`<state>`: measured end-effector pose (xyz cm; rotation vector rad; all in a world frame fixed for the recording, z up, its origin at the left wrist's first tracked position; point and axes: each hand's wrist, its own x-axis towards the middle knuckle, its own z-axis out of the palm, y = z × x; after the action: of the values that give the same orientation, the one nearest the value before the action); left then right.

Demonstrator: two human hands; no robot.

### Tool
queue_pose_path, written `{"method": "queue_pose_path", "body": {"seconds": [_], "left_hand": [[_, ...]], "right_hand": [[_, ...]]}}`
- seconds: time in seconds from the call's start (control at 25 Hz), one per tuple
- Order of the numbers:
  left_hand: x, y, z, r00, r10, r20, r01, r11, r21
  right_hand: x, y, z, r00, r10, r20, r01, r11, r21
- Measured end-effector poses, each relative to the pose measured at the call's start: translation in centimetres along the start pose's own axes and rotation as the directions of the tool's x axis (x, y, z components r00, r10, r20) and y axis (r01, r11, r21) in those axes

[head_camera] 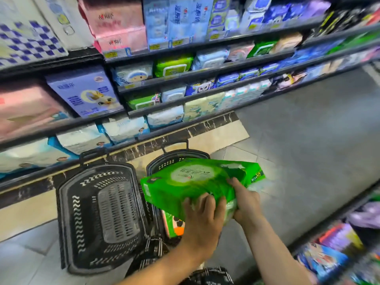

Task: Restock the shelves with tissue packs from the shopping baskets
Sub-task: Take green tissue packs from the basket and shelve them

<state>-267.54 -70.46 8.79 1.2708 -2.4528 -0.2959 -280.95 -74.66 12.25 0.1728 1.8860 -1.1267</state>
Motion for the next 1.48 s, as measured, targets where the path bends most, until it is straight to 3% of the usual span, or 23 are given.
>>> {"method": "queue_pose_path", "body": {"seconds": [0.16,0.24,0.32,0.4,0.52,0.64,0.72,0.76,0.8,0.96,1.08,1.24,1.32,1.36,1.4,1.44,1.48], "left_hand": [[-3.5,0.1,-2.5,0.990,0.133,0.042,-0.127,0.984,-0.124],[-4.3,-1.8,-3.8,0.996,-0.041,0.082,0.055,0.982,-0.178],[-4.2,-4.1,-5.3,0.926,-0.364,0.097,0.376,0.891,-0.254],[-4.6,-7.6,-6.3,0.763,-0.639,0.091,0.635,0.718,-0.284],[-5.3,-11.4,-10.6,0.526,-0.833,0.171,0.818,0.440,-0.372],[-8.1,-10.0,-15.3,0.429,-0.779,0.458,0.767,0.047,-0.639],[-11.7,-8.0,-17.0,0.428,-0.732,0.530,0.620,-0.189,-0.762],[-14.1,-7.5,-17.3,0.421,-0.750,0.509,0.555,-0.230,-0.799],[-16.4,-7.2,-17.7,0.400,-0.788,0.468,0.505,-0.237,-0.830],[-23.9,-7.0,-20.8,0.327,-0.917,0.227,0.409,-0.079,-0.909],[-29.2,-7.7,-23.7,0.215,-0.967,0.132,0.345,-0.051,-0.937],[-37.2,-9.7,-27.7,0.110,-0.993,0.041,0.335,-0.002,-0.942],[-41.2,-11.2,-30.5,0.104,-0.995,-0.006,0.359,0.044,-0.932],[-43.5,-12.7,-32.2,0.118,-0.992,-0.039,0.408,0.084,-0.909],[-45.5,-14.5,-34.1,0.129,-0.989,-0.072,0.502,0.128,-0.856],[-47.3,-16.2,-35.9,0.145,-0.983,-0.112,0.617,0.178,-0.767],[-48.7,-18.0,-37.4,0.190,-0.968,-0.161,0.724,0.249,-0.643]], "right_hand": [[-1.5,0.5,-5.2,0.979,-0.115,0.169,0.122,0.992,-0.031],[-1.7,-0.4,-7.9,0.944,-0.205,0.260,0.229,0.971,-0.066],[-2.0,-1.2,-10.5,0.912,-0.224,0.344,0.247,0.969,-0.024],[-2.5,-1.9,-13.1,0.840,-0.273,0.470,0.270,0.960,0.076],[-2.8,-3.2,-15.4,0.719,-0.311,0.621,0.316,0.943,0.107],[-3.4,-3.8,-15.6,0.624,-0.302,0.721,0.316,0.941,0.121],[-4.6,-3.7,-14.4,0.552,-0.285,0.783,0.329,0.938,0.110],[-5.4,-3.6,-13.5,0.517,-0.281,0.809,0.339,0.935,0.108],[-6.3,-3.4,-12.5,0.488,-0.269,0.830,0.353,0.931,0.094],[-10.0,-2.1,-6.9,0.400,-0.162,0.902,0.420,0.907,-0.023],[-12.6,1.7,-1.3,0.426,-0.037,0.904,0.447,0.877,-0.175],[-17.8,9.7,4.8,0.457,0.144,0.878,0.339,0.885,-0.321],[-21.0,13.5,8.2,0.447,0.005,0.895,0.501,0.827,-0.255],[-23.6,15.1,10.3,0.448,-0.163,0.879,0.672,0.710,-0.211],[-26.8,16.4,12.8,0.346,-0.305,0.887,0.847,0.509,-0.155],[-30.9,17.6,15.1,0.118,-0.364,0.924,0.967,0.252,-0.024],[-35.6,18.9,17.3,-0.178,-0.313,0.933,0.983,-0.009,0.184]]}}
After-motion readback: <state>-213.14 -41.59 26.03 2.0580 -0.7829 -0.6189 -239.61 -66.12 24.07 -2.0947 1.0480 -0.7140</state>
